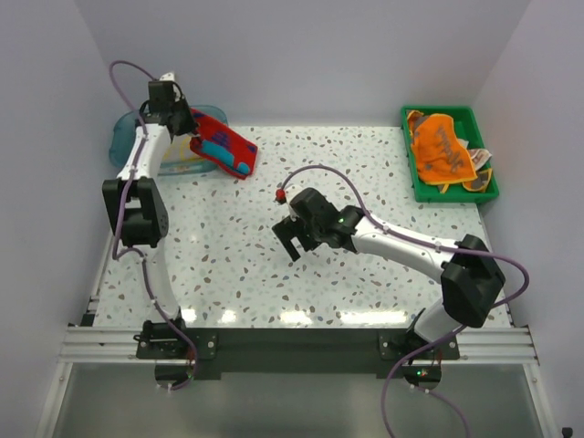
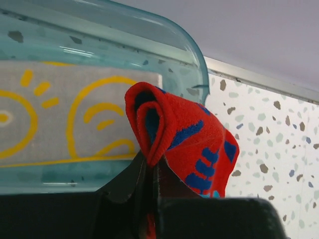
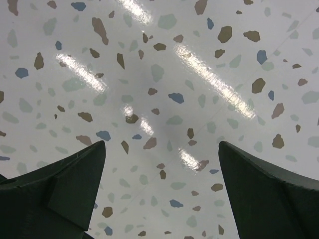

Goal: Fold and stack the towels
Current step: Neatly place the folded towel into the bin

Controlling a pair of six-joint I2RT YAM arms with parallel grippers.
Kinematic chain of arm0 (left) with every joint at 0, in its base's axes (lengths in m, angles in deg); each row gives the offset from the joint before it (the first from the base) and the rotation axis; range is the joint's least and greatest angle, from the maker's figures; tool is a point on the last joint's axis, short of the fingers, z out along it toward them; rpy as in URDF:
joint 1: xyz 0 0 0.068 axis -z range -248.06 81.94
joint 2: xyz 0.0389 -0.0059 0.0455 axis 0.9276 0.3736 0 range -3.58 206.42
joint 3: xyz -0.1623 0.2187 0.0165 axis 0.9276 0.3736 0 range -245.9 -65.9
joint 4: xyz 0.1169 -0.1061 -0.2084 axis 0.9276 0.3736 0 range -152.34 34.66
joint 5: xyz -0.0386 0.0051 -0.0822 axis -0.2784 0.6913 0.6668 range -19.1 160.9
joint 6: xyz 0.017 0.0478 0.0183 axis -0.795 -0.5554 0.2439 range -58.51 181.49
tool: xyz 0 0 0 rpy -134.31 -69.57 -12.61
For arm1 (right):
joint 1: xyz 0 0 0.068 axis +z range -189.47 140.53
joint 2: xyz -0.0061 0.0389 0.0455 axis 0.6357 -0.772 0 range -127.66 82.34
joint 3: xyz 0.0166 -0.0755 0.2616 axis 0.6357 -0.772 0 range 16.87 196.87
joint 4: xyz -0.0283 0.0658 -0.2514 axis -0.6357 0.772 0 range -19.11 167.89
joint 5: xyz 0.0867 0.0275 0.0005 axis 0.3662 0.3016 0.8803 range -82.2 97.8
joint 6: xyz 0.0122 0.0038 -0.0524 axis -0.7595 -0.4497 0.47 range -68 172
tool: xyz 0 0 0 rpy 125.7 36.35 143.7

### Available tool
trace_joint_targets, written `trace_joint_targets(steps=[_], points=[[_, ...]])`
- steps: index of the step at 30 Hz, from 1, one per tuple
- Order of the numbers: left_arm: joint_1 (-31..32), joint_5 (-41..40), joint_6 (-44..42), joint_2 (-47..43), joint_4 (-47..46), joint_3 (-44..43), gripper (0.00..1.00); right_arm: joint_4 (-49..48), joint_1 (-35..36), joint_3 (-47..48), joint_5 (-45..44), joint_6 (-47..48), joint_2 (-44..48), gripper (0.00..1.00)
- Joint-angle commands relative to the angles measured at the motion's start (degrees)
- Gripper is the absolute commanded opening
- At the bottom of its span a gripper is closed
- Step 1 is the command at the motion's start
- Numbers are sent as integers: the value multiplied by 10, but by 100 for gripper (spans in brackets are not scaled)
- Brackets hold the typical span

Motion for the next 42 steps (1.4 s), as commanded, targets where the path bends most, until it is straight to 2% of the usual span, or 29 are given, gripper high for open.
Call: trace_joint_targets(steps=[1, 8, 15, 23, 34, 35, 37, 38, 40, 41, 42], points=[[-38, 3, -26, 28, 17, -60, 0, 23, -10, 9, -11, 20, 9, 99], [-92, 50, -49, 68, -4, -89, 0, 50, -20, 30, -25, 31, -5, 99], [-123, 86, -100, 123, 29, -134, 0, 77, -22, 66, -34, 31, -33, 99], [-148, 69, -117, 158, 41, -158, 0, 105, -22, 107, -36, 31, -73, 98], [-159, 30, -122, 131, 32, -152, 0, 110, -23, 124, -51, 28, -86, 98], [-158, 28, -122, 132, 28, -152, 3, 110, -24, 124, -52, 28, -86, 98], [-160, 25, -123, 133, 24, -147, 15, 109, -23, 119, -52, 26, -84, 98], [-160, 14, -123, 134, 22, -144, 25, 108, -24, 117, -54, 24, -83, 99], [-161, -4, -125, 132, 24, -139, 37, 109, -25, 114, -64, 20, -78, 99], [-160, -26, -124, 125, 25, -136, 51, 109, -26, 114, -68, 18, -77, 99], [-164, -36, -122, 121, 26, -135, 59, 109, -29, 113, -75, 16, -76, 99]])
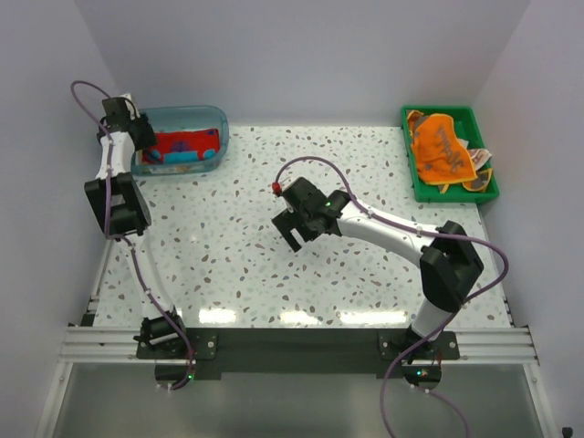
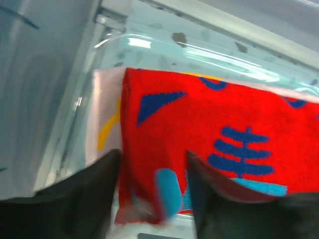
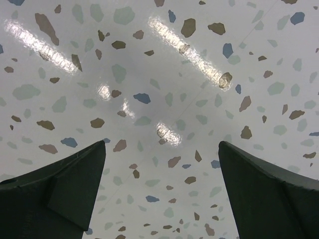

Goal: Fold and stack the towels
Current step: Neatly place the folded towel into the bin, then grab crumpled towel

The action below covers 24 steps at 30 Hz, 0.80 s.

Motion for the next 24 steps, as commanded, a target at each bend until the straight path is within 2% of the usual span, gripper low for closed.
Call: trace_joint_targets(steps=[1, 2, 8, 12, 16, 18, 20, 21, 24], points=[[-12, -49, -1, -48, -10, -10, 65, 7, -10, 12, -32, -13, 12, 99], [-15, -81, 2, -54, -5, -11, 75, 6, -12, 13, -38, -15, 13, 98], [-18, -131, -1, -128, 8, -15, 100, 16, -63, 46, -105, -46, 22, 99], [-15, -82, 20, -198, 3, 28, 100, 7, -161, 64, -149, -75, 45, 99], [23, -41, 41, -321, -33, 176, 100, -13, -263, 85, -189, -120, 49, 99], [69, -34, 50, -363, -52, 233, 100, -28, -331, 90, -175, -131, 46, 99], [122, -19, 67, -431, -93, 337, 100, -44, -375, 99, -163, -149, 26, 98], [141, -12, 75, -453, -112, 411, 100, -51, -413, 105, -147, -152, 19, 96], [215, -9, 85, -519, -150, 515, 100, -103, -466, 122, -118, -152, -20, 90]])
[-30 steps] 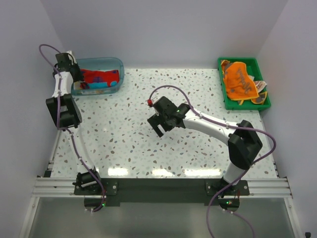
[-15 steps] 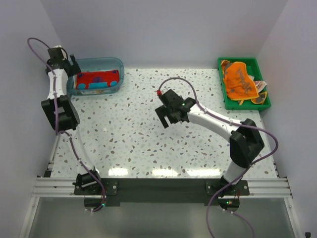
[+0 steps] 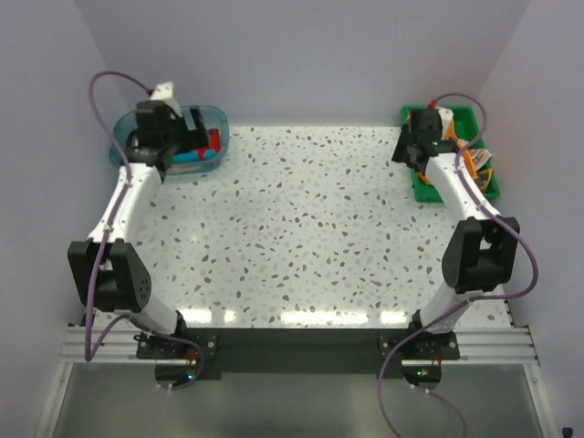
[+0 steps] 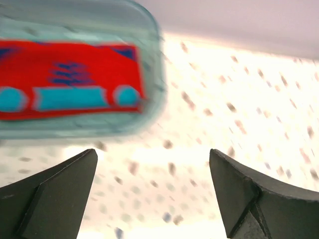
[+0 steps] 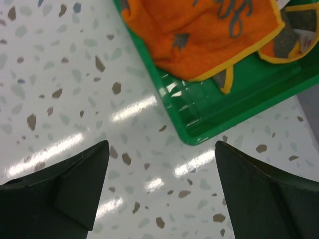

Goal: Fold and stack the towels
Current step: Grab crumpled towel

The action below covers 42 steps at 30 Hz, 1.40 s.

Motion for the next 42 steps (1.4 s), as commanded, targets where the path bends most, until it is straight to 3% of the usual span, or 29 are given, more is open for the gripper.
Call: trace_joint_targets(steps=[1, 8, 15, 25, 32, 35, 37, 42], points=[[67, 32, 22, -54, -54, 111, 100, -93, -44, 40, 35, -30, -34, 88], [147, 100, -8, -131, -59, 294, 100, -160, -89, 120, 49, -100, -169, 72], [161, 108, -45, -191, -79, 433, 100, -216, -98, 194, 60, -140, -282, 59], [161, 72, -49, -165, -95, 425, 100, -247, -116, 214, 51, -164, -318, 31], [161, 71, -52, -162, -96, 425, 100, -269, -124, 210, 81, -145, -314, 37], [161, 69, -50, -161, -95, 425, 100, -262, -124, 218, 77, -144, -318, 19], [161, 69, -49, -161, -94, 426, 100, -265, -125, 216, 76, -137, -311, 2], [161, 72, -42, -162, -96, 425, 100, -268, -119, 194, 104, -107, -254, 0]])
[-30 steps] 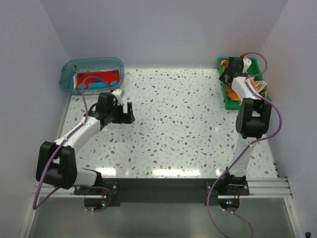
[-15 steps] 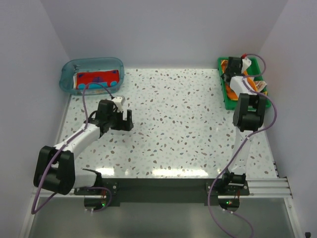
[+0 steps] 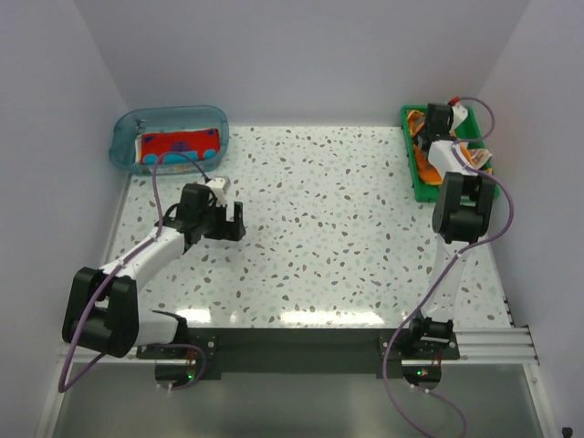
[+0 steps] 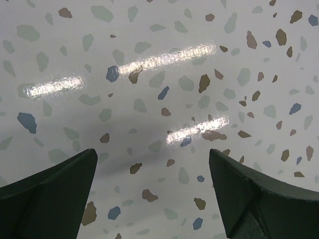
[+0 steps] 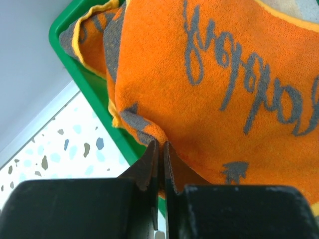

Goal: Fold and stack the towels
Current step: Grab crumpled towel, then move the towel to the center of the board

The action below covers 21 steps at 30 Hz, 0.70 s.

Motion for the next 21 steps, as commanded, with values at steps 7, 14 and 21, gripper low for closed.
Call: trace_joint_targets(steps=[7, 14, 21], points=[[1, -12, 10, -12, -28, -22, 100, 25, 77, -31, 42, 103, 196, 0], [0, -33, 32, -39, -24, -23, 100, 156, 268, -147, 94, 145, 326, 0], [0, -57, 52, -60, -7, -16, 100, 249, 502, -394, 214, 109, 390, 16]])
